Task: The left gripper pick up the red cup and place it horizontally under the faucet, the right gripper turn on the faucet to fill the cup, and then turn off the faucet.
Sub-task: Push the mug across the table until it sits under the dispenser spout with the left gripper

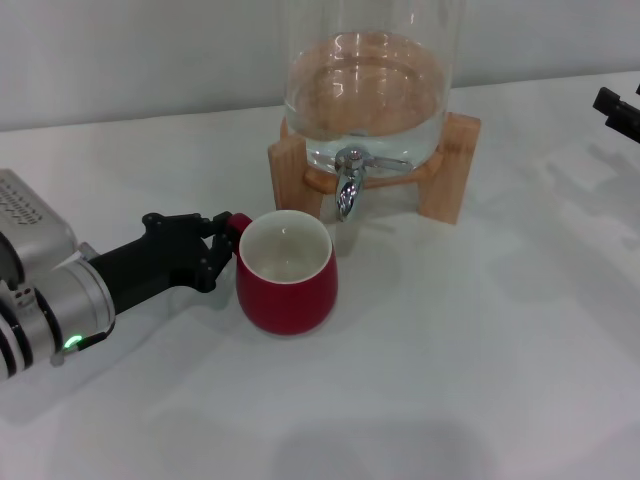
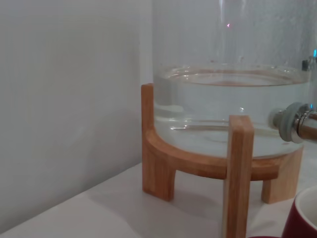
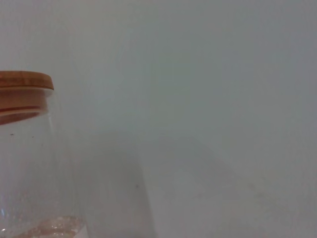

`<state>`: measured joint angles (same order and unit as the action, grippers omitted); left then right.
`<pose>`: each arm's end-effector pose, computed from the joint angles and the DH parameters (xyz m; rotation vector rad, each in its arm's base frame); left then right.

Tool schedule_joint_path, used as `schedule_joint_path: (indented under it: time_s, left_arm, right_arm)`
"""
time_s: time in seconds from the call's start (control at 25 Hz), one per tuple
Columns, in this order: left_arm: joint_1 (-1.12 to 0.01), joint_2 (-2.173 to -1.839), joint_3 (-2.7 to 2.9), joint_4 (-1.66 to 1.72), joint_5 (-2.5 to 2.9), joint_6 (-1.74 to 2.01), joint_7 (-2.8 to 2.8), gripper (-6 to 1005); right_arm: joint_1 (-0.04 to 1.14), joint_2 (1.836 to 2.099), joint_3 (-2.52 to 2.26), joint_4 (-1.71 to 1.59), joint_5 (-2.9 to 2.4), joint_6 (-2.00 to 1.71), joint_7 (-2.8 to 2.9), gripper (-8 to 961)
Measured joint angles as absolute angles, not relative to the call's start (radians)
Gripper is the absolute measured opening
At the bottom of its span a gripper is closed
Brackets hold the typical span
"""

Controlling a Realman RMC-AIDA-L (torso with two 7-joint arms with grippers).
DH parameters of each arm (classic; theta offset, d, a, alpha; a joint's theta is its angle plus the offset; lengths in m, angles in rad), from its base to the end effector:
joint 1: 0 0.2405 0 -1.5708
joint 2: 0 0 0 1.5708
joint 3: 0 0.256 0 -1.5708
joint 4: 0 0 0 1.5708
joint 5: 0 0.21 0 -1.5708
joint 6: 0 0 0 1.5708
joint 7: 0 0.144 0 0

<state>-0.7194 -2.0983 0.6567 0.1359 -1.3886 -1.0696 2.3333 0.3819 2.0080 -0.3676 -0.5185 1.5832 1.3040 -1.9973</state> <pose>-0.2531 0.3648 -0.0843 -2.5056 -0.4507 -0.5902 0.3566 0.3311 0.1012 -1.8264 0.7086 0.8637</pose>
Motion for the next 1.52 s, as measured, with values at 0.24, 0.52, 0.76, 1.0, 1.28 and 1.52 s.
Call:
schedule_joint_path:
  time_s: [0.24,0.52,0.76,1.0,1.28,1.52]
  left_arm:
    - [-0.757,-2.099,0.656,0.095,-1.388,-1.042,2.349,130]
    - [-0.787,-2.100,0.656,0.050,-1.389,-1.028,2.376,130]
    - [-0.795,-2.101,0.657,0.046,-1.387,-1.023,2.372,130]
    - [-0.827,-2.100,0.654,0.016,-1.390,-0.972,2.364,131]
    - [-0.838,-2.100,0.649,0.005,-1.403,-0.961,2.369,131]
    - [-0.845,-2.100,0.649,0.006,-1.418,-0.960,2.373,131]
  right_arm:
    - [0.382,2.009,-0.370,-0.518,1.583,1.305,-1.997,798]
    - [0.382,2.010,-0.367,-0.509,1.583,1.307,-1.997,798]
    - [0.383,2.009,-0.367,-0.506,1.583,1.306,-1.997,798]
    - [0.386,2.009,-0.365,-0.506,1.583,1.305,-1.997,798]
    - [0.386,2.008,-0.362,-0.506,1.583,1.304,-2.001,798]
    - [0.388,2.008,-0.362,-0.506,1.583,1.304,-2.007,798]
